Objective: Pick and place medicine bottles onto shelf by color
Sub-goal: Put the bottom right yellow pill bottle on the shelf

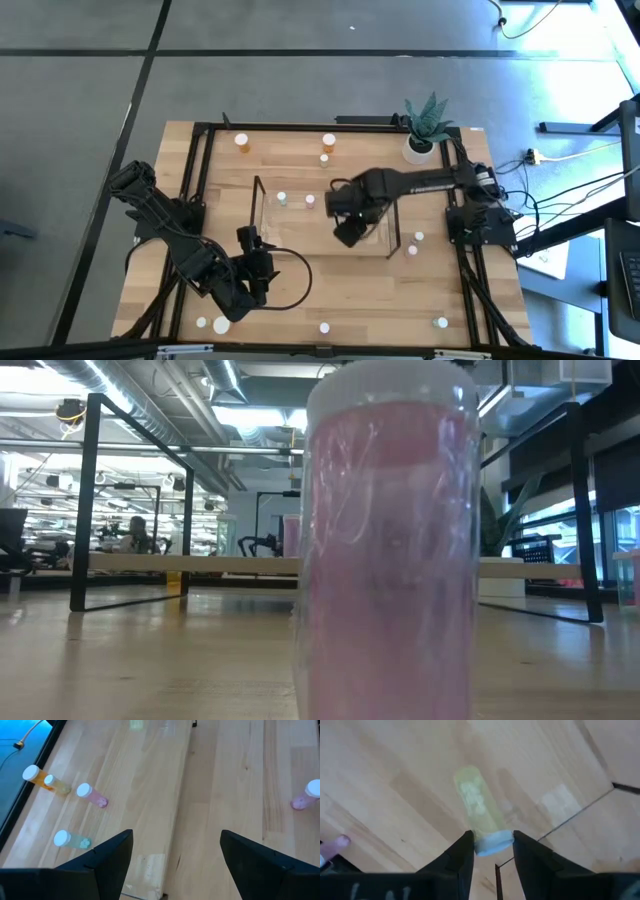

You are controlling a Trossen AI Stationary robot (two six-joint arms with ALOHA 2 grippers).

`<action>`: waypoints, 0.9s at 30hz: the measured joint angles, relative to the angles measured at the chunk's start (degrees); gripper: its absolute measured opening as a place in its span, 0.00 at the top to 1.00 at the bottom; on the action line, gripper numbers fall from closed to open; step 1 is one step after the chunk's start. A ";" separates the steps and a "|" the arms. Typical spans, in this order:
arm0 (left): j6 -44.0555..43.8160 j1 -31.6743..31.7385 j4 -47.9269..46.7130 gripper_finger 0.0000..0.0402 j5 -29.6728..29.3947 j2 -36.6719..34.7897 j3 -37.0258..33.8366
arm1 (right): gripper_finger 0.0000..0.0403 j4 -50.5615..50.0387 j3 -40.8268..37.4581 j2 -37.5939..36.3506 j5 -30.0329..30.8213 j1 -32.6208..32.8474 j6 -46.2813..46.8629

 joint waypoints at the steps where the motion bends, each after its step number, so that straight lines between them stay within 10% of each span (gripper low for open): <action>1: 0.00 0.00 0.00 0.27 0.00 -0.01 0.00 | 0.68 -0.06 0.00 0.31 -1.23 -0.93 0.03; 10: 0.00 0.00 0.02 0.27 0.00 0.01 0.02 | 0.68 -2.01 -0.07 5.94 -11.23 -3.23 -0.72; 27: 0.00 0.00 0.06 0.27 -0.02 0.01 0.02 | 0.68 -5.80 -0.20 10.47 -12.50 -2.22 2.46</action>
